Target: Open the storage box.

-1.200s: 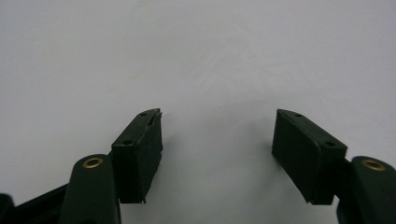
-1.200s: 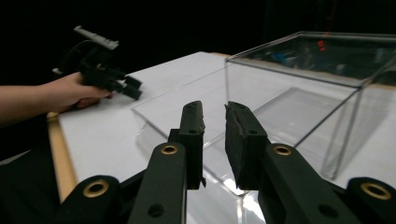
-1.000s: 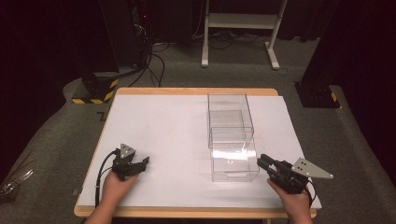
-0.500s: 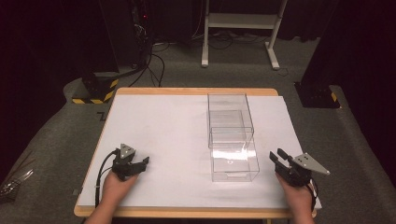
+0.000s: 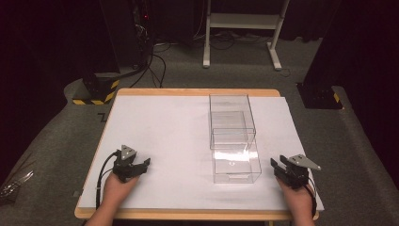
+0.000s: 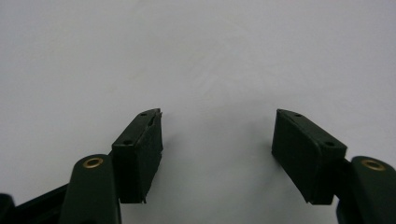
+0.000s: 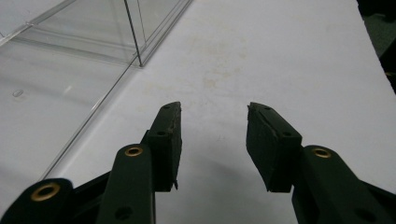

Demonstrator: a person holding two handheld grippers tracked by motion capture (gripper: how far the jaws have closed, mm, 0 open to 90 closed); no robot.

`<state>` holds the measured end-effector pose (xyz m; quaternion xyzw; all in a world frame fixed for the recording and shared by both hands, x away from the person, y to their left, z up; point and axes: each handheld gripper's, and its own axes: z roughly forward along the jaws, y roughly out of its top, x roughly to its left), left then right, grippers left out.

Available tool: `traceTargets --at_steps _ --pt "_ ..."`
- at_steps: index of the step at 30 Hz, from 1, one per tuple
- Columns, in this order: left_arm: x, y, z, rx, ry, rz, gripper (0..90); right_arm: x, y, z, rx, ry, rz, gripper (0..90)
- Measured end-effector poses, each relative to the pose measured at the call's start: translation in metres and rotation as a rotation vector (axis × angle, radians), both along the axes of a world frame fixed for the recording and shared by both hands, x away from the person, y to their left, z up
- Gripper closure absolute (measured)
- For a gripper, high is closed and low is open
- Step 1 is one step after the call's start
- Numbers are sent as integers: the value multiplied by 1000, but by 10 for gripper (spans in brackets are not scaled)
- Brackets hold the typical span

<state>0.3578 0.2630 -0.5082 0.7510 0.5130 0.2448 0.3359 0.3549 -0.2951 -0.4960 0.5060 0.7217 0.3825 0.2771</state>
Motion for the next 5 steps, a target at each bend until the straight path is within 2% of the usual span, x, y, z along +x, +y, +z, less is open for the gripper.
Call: traceTargets --at_steps 5 --pt "0 0 0 4 -1 -2 338 3 0 -1 -5 30 2 466"
